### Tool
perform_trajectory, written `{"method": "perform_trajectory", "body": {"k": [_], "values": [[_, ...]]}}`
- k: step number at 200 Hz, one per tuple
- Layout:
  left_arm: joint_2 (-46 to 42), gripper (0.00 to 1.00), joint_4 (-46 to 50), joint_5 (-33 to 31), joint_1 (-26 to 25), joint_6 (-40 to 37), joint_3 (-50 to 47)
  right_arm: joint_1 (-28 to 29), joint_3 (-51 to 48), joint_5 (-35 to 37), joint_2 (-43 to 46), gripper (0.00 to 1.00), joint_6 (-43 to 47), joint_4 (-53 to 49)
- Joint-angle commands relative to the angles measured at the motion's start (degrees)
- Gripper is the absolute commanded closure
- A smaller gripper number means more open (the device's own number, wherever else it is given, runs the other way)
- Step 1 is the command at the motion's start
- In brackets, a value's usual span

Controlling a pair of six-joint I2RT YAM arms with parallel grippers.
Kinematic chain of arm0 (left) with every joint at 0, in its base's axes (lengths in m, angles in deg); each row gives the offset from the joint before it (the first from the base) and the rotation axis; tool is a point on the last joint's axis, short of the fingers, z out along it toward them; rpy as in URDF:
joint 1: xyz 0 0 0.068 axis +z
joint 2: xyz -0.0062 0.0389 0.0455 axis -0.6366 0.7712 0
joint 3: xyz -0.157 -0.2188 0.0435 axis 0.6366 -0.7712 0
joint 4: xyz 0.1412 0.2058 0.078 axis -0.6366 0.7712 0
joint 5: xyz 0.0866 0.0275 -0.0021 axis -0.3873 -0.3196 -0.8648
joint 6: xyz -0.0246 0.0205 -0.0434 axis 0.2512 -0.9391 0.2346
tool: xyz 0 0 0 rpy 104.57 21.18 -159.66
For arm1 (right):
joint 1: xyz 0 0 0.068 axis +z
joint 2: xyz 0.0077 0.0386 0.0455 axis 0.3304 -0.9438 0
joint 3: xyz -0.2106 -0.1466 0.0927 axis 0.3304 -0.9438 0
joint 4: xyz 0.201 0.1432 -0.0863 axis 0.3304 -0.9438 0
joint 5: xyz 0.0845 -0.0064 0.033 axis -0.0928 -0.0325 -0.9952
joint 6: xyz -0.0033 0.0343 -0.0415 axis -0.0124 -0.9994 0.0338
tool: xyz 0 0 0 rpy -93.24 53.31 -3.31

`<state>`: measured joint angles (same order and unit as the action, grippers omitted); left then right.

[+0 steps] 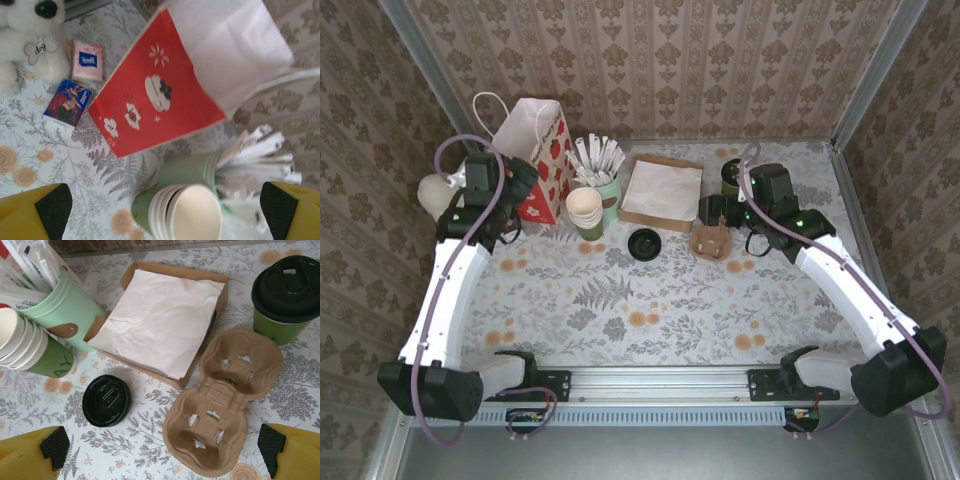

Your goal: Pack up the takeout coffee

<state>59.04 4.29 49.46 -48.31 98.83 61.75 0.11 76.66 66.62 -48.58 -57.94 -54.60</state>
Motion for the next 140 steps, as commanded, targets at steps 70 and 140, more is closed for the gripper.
{"method": "perform_trajectory", "body": {"k": [70, 140], "values": [[13.4, 0.05, 1.3, 0.1, 5.5, 14.5, 13.2, 1.2, 1.5, 7.9, -3.9, 0.00, -6.3, 1.8], [25.9, 0.20, 7.3, 3.2, 7.4, 19.8, 23.9, 2.8, -0.7, 10.2, -0.4, 0.00, -10.7, -3.0]]}}
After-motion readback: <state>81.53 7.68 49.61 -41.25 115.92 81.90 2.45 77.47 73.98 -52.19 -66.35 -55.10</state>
